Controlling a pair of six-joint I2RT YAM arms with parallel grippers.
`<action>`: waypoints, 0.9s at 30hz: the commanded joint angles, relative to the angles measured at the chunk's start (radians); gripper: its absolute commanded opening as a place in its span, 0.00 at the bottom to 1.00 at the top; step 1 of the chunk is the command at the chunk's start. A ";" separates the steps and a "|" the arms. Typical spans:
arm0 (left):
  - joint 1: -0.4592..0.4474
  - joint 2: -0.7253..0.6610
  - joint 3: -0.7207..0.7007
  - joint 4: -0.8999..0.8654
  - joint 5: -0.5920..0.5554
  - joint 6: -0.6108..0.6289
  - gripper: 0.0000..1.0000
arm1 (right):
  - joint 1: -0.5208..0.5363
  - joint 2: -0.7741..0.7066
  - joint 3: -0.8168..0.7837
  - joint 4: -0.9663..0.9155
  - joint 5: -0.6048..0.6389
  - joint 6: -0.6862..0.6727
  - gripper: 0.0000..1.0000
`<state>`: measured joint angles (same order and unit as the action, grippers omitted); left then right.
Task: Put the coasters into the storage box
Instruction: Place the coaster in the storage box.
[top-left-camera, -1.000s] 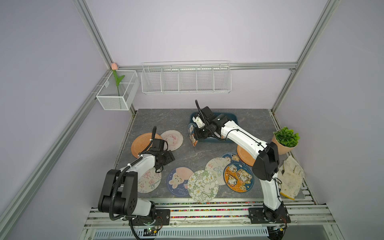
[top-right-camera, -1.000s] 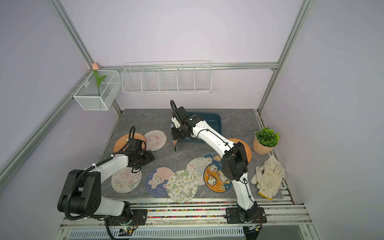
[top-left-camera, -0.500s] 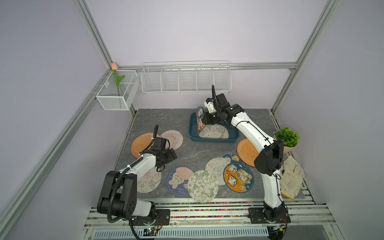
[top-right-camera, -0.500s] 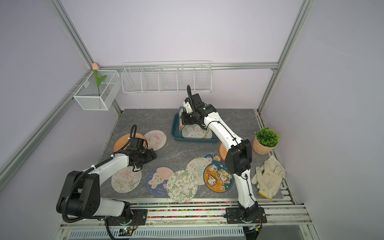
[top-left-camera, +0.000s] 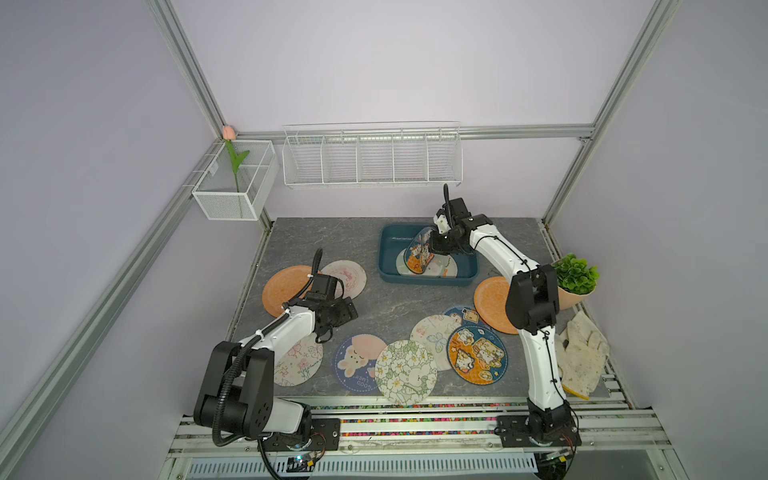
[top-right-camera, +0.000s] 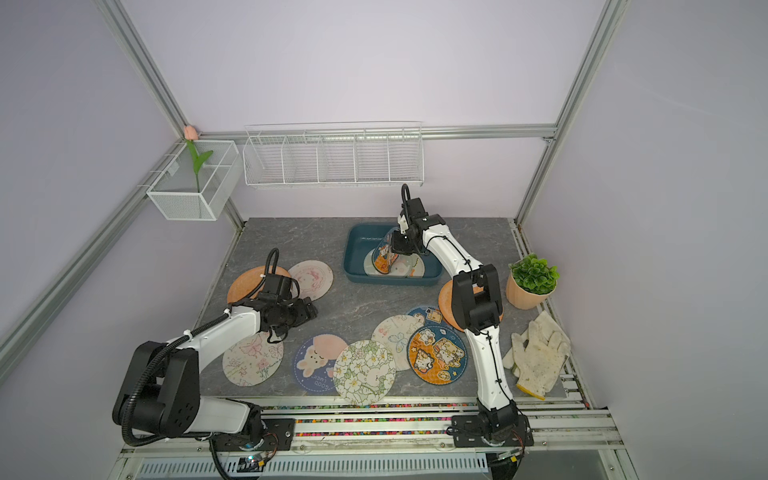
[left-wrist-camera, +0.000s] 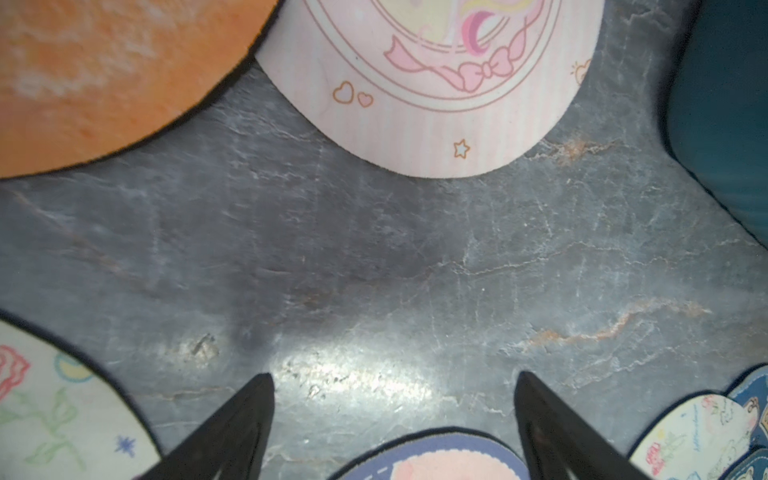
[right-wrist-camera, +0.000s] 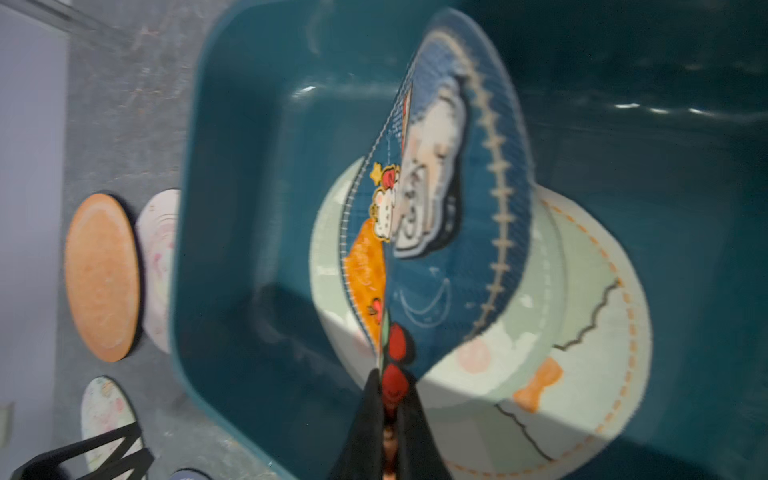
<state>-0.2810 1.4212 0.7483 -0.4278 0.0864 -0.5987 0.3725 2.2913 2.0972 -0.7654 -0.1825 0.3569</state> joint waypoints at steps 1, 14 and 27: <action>-0.018 -0.018 0.028 -0.028 -0.008 -0.007 0.90 | -0.001 0.003 -0.019 -0.041 0.070 -0.045 0.14; -0.139 -0.046 0.032 -0.043 -0.017 -0.035 0.91 | -0.005 -0.101 -0.137 -0.032 0.102 -0.060 0.77; -0.265 -0.147 -0.009 -0.065 0.019 -0.062 0.88 | 0.031 -0.416 -0.481 0.033 -0.010 0.022 0.87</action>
<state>-0.5259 1.3090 0.7540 -0.4694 0.0910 -0.6399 0.3851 1.9427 1.6787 -0.7429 -0.1490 0.3492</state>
